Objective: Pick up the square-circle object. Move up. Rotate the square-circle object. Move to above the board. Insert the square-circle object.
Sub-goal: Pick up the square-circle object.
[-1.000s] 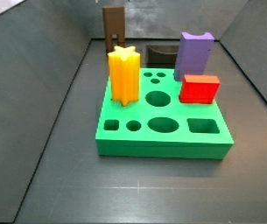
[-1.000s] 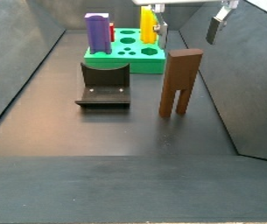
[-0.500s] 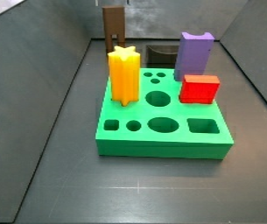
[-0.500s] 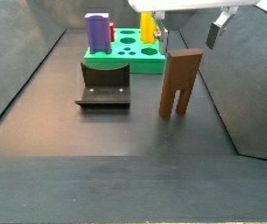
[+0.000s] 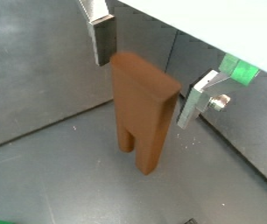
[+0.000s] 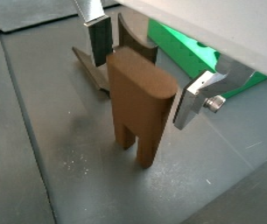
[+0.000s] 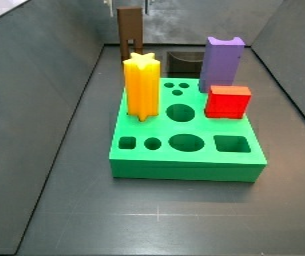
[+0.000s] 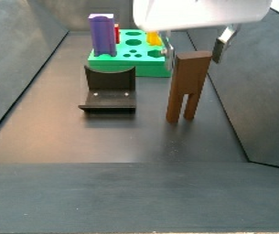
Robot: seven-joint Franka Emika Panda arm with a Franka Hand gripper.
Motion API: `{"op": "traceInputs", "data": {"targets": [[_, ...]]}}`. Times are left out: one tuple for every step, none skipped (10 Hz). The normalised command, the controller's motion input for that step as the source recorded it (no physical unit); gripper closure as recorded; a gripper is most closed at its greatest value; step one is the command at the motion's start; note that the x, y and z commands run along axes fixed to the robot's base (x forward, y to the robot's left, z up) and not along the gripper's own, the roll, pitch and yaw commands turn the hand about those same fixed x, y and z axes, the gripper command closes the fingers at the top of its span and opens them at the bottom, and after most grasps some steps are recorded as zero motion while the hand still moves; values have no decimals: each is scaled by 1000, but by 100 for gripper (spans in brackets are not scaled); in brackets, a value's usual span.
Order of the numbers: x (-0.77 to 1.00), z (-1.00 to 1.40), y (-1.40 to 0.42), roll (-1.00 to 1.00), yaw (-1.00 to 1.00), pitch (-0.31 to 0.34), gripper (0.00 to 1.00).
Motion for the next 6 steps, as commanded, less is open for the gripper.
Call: {"op": "traceInputs", "data": {"targets": [[0, -343, 0, 107, 109, -24, 0], [0, -309, 0, 64, 86, -24, 0], [11, -251, 0, 1, 0, -34, 0], [114, -249, 0, 0, -14, -51, 0], [114, -240, 0, 0, -69, -44, 0], [83, -200, 0, 0, -66, -29, 0]]}}
